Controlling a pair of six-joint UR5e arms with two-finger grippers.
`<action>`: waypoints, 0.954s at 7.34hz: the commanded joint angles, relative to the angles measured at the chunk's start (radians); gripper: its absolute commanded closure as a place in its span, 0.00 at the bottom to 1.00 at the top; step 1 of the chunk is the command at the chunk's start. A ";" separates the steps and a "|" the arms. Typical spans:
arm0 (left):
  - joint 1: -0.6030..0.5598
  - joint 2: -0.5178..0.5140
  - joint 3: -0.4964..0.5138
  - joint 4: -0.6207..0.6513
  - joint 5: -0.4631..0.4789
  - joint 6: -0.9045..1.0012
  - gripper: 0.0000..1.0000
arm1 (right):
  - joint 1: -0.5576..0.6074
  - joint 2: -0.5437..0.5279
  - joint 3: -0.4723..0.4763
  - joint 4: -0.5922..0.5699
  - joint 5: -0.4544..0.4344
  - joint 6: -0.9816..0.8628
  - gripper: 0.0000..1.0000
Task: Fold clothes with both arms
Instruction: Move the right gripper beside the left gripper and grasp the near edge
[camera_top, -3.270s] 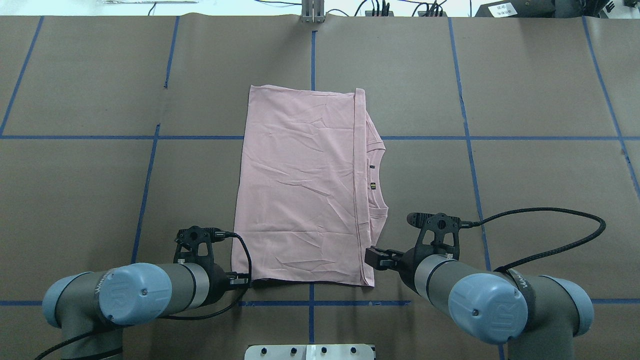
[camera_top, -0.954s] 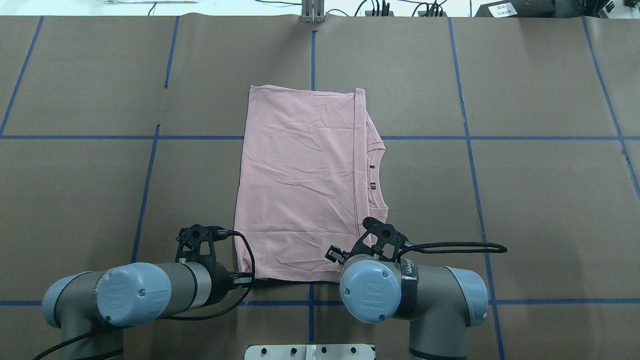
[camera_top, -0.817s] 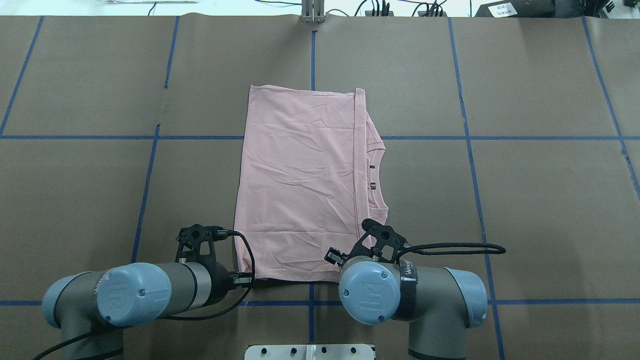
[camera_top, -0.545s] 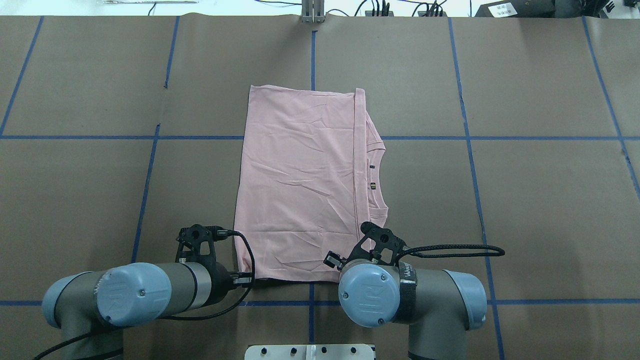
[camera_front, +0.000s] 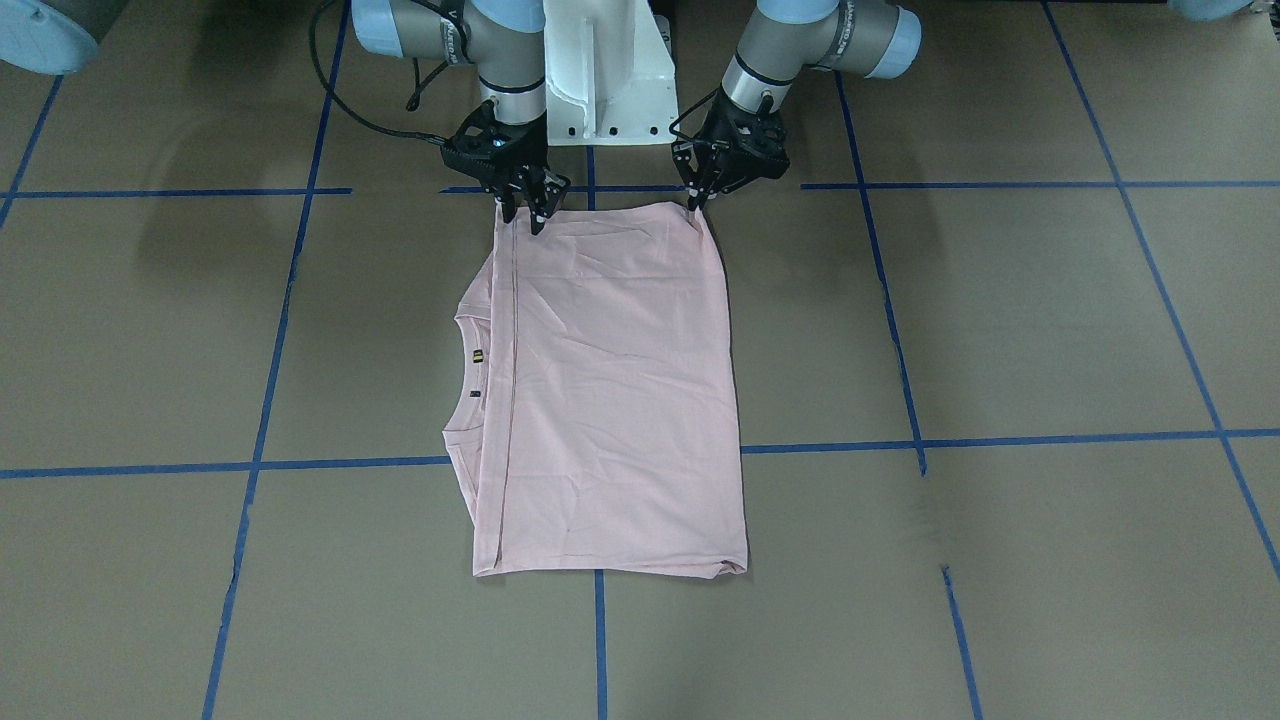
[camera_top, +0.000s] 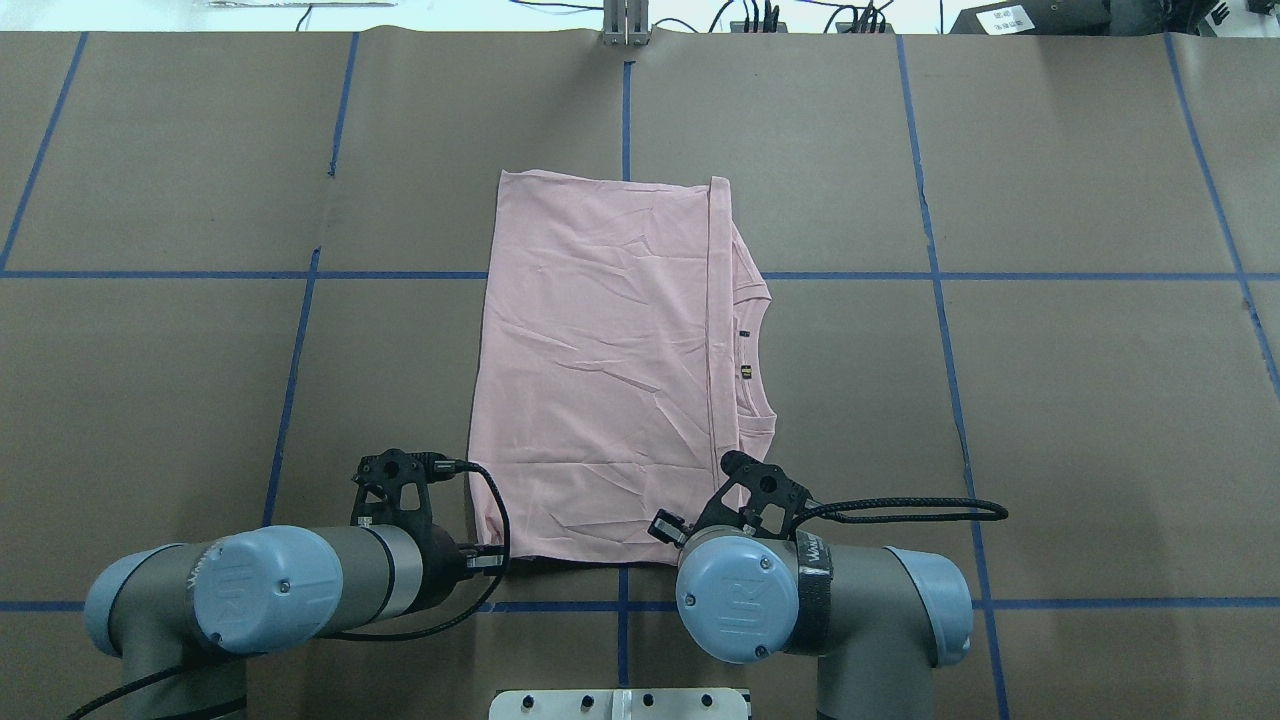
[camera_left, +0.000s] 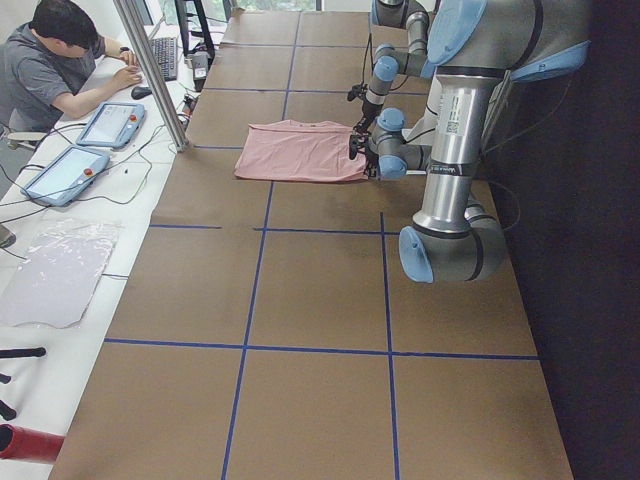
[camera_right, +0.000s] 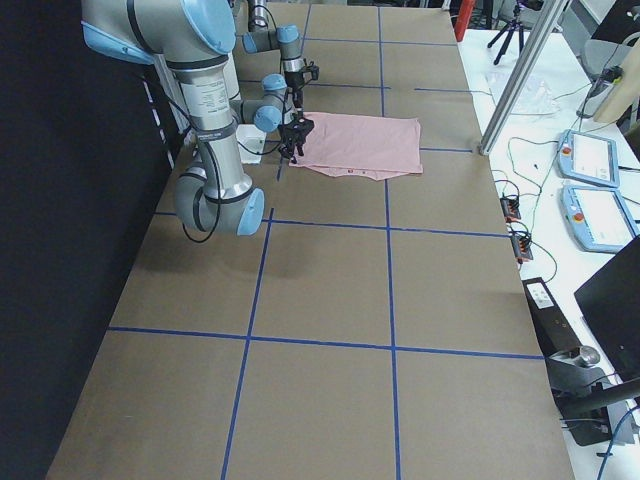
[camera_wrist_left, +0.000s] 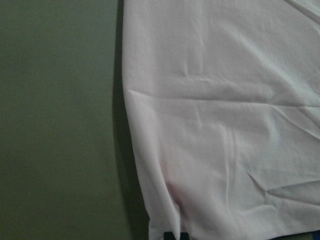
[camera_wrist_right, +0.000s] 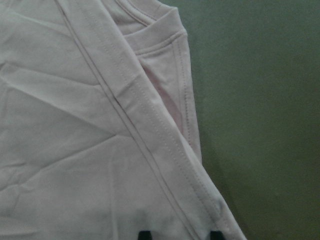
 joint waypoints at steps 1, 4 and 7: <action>0.002 0.000 0.000 0.001 0.002 0.000 1.00 | 0.000 0.000 0.001 0.001 -0.003 0.019 1.00; 0.002 0.000 0.000 0.001 0.000 0.000 1.00 | 0.006 0.000 0.009 -0.001 -0.003 0.018 1.00; 0.002 0.002 -0.036 0.007 -0.005 0.006 1.00 | 0.014 -0.004 0.040 -0.001 -0.001 0.015 1.00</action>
